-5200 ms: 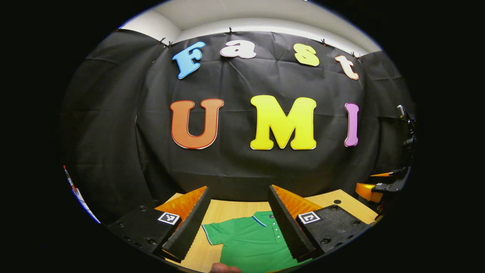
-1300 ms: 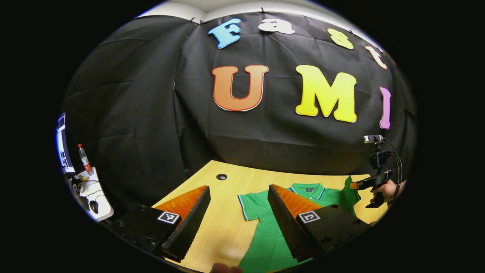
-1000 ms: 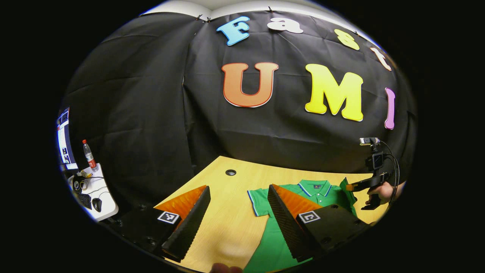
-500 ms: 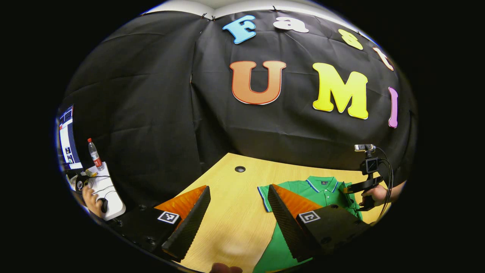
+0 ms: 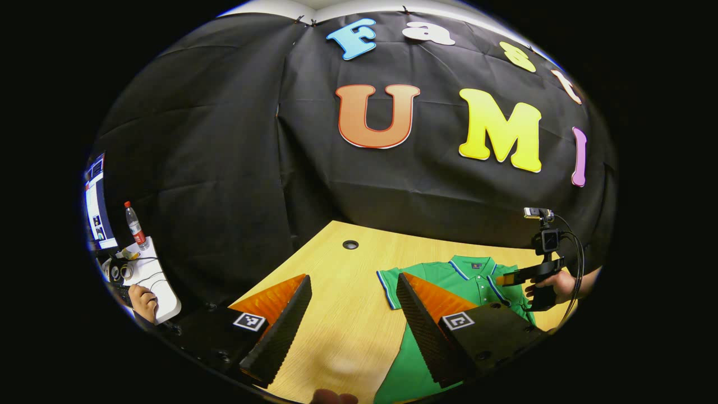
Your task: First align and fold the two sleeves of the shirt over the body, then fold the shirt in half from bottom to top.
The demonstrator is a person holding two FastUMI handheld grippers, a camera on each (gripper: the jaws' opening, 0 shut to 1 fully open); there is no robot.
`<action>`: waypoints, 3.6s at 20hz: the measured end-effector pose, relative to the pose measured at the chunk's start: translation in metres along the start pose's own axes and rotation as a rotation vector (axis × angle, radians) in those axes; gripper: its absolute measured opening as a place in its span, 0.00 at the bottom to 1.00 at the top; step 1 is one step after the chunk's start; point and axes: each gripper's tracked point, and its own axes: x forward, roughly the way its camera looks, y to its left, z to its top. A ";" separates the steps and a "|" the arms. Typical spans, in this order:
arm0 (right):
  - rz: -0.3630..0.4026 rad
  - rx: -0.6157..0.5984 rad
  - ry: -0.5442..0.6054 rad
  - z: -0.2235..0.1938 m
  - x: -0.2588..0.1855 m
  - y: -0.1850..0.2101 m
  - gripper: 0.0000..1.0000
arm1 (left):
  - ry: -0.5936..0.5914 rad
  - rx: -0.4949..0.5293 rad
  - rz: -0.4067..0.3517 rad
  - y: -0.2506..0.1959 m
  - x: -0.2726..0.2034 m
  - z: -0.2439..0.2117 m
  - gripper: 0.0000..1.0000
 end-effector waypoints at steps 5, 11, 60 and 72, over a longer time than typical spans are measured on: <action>0.017 -0.004 -0.044 -0.002 -0.054 -0.005 0.76 | 0.021 -0.034 -0.116 -0.022 0.019 0.003 0.98; -0.006 -0.014 -0.140 -0.008 -0.147 -0.045 0.76 | 0.159 -0.122 -0.237 -0.046 0.063 -0.017 0.98; -0.190 0.292 -0.130 -0.139 -0.267 -0.196 0.77 | 0.962 -0.003 -0.137 -0.081 0.262 -0.159 0.26; -0.243 0.301 -0.160 -0.143 -0.285 -0.214 0.76 | 0.900 -0.054 -0.186 -0.101 0.241 -0.128 0.04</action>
